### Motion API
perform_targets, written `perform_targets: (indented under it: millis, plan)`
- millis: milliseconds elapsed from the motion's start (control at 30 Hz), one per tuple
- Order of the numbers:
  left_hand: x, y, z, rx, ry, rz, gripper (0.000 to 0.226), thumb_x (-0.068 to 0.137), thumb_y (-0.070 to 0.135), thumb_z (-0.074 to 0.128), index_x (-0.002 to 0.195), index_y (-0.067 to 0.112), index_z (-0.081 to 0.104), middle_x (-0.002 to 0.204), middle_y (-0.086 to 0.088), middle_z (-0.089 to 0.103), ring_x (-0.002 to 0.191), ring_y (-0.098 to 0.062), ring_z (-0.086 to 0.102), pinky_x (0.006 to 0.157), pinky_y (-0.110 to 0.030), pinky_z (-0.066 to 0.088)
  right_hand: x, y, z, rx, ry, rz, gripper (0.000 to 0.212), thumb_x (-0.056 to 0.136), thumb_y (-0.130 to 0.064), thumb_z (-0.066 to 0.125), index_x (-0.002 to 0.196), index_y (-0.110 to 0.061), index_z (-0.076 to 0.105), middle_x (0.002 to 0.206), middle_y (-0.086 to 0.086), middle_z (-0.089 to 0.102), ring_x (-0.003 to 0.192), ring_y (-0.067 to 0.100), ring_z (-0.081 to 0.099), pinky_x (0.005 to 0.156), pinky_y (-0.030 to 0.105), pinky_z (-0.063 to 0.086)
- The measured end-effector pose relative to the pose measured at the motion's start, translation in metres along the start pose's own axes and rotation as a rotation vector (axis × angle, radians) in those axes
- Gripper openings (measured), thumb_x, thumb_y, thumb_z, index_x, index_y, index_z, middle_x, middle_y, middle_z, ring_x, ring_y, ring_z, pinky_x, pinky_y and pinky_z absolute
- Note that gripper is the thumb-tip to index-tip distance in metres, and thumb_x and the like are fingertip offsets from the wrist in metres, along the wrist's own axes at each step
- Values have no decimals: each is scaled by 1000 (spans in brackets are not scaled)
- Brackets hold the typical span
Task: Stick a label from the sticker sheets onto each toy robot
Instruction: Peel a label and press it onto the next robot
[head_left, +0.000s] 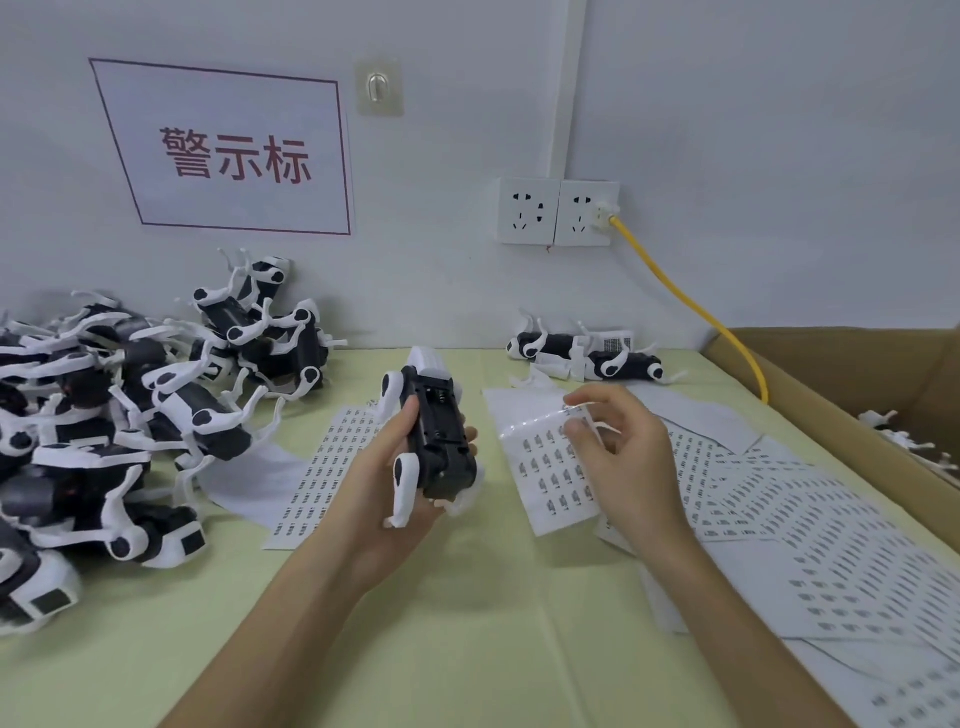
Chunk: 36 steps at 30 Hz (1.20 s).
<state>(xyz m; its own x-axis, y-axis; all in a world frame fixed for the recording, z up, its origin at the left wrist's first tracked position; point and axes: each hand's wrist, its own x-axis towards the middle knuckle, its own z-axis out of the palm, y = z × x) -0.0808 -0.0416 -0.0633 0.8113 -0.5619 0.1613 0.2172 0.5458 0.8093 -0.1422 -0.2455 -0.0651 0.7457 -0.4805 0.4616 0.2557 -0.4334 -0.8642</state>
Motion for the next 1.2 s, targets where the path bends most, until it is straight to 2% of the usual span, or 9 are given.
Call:
perform_targets:
  millis: [33, 100, 267, 467, 600, 767, 867, 1100, 1200]
  plan:
    - [-2, 2, 0, -26, -43, -39, 22, 108, 39, 50, 123, 24, 55, 98, -10, 56, 89, -36, 63, 96, -47, 53, 0, 0, 0, 18, 6, -13, 27, 95, -5, 65, 94, -31, 68, 84, -15, 70, 65, 11, 66, 57, 32, 49]
    - [-5, 5, 2, -14, -126, -95, 46, 107, 44, 51, 146, 21, 49, 114, -2, 59, 103, -32, 70, 82, -35, 49, 0, 0, 1, 40, -7, -10, 26, 95, -6, 65, 92, -31, 72, 82, -14, 71, 67, 12, 64, 58, 37, 50]
    - [-7, -1, 5, 72, -101, -137, 51, 97, 46, 60, 138, 15, 59, 111, -9, 67, 74, -23, 66, 63, -26, 52, -4, -2, 4, 31, -101, 14, 18, 95, -15, 70, 96, -32, 73, 89, -15, 72, 79, 9, 66, 71, 35, 51]
    - [-5, -5, 2, 33, -7, -170, 55, 90, 47, 67, 137, 18, 66, 115, -2, 72, 92, -21, 70, 76, -31, 57, -9, -8, 9, -150, -162, -87, 33, 82, -25, 84, 113, -26, 72, 127, -11, 56, 122, -6, 50, 96, 2, 33]
    - [-5, -5, 2, 41, -10, -155, 39, 95, 45, 61, 122, 21, 77, 114, -3, 73, 89, -19, 72, 66, -25, 57, -9, -9, 8, -249, -105, -199, 35, 78, -28, 86, 110, -27, 73, 136, -14, 49, 134, 5, 43, 108, 22, 34]
    - [-3, -7, 1, 13, -26, -160, 39, 93, 43, 66, 126, 26, 75, 121, -2, 71, 105, -18, 69, 108, -42, 45, -9, -7, 9, -369, -48, -380, 20, 78, -26, 87, 93, -29, 75, 124, -15, 58, 122, 7, 47, 104, 29, 31]
    - [-3, -6, 1, 3, -43, -161, 34, 93, 44, 67, 123, 31, 76, 121, 1, 72, 107, -15, 70, 116, -46, 37, -10, -6, 10, -408, -35, -461, 16, 78, -23, 88, 90, -26, 79, 111, -11, 62, 107, 9, 49, 96, 38, 40]
    - [-7, -3, 7, 82, -15, -160, 35, 90, 47, 63, 121, 36, 77, 116, 2, 74, 105, -14, 70, 86, -30, 57, -9, -5, 3, -364, -120, -490, 13, 79, -15, 87, 90, -14, 81, 85, -4, 65, 84, 15, 62, 76, 35, 53]
    - [-8, -4, 7, 105, -29, -174, 36, 89, 49, 68, 121, 35, 77, 117, 4, 74, 110, -12, 70, 95, -32, 55, -10, -4, 4, -338, -121, -508, 12, 78, -9, 87, 88, -12, 81, 81, -4, 67, 74, 10, 63, 69, 31, 54]
